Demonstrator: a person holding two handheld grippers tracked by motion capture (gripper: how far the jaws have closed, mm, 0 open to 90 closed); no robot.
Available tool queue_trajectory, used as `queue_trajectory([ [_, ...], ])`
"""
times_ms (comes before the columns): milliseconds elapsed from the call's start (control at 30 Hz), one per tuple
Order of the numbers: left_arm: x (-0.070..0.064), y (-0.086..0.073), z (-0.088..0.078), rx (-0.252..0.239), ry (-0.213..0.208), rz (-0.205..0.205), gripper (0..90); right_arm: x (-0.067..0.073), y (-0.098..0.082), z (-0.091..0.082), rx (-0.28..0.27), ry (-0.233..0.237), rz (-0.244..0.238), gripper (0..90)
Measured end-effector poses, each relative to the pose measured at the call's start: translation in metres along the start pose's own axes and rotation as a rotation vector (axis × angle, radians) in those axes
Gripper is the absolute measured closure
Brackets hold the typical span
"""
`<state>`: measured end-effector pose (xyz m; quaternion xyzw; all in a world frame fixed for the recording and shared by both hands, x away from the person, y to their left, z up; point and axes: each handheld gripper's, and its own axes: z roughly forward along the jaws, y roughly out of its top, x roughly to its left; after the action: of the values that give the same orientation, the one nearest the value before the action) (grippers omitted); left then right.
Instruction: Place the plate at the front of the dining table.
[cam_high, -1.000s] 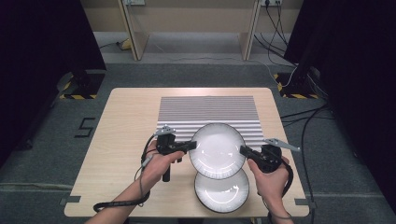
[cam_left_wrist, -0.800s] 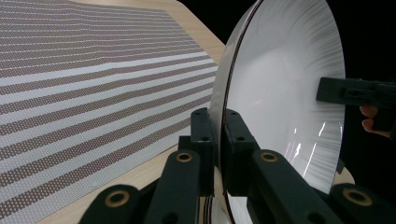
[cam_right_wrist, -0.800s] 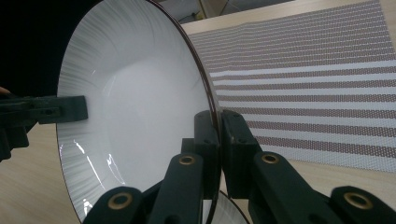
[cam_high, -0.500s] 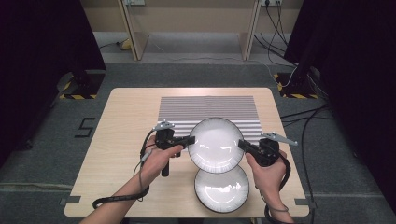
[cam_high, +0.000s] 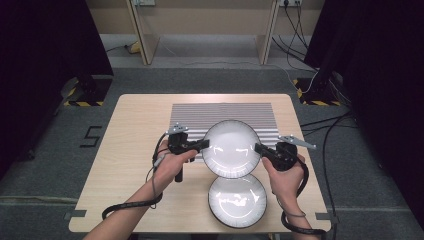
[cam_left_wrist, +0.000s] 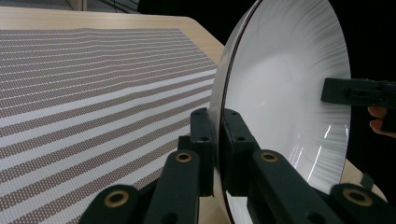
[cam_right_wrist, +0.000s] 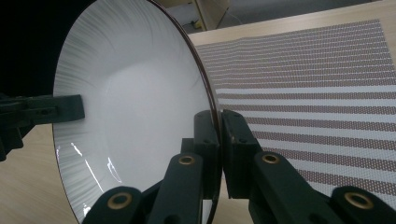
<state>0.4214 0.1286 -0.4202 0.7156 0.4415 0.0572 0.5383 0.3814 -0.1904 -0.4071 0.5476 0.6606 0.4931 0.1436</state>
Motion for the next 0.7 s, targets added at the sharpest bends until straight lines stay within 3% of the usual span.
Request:
queue_trajectory([
  [700,0.0074,0.0066,0.0046,-0.001,0.022,0.022,83.4,-0.0009,0.0063,0.0104,-0.004,-0.003,-0.006,85.6],
])
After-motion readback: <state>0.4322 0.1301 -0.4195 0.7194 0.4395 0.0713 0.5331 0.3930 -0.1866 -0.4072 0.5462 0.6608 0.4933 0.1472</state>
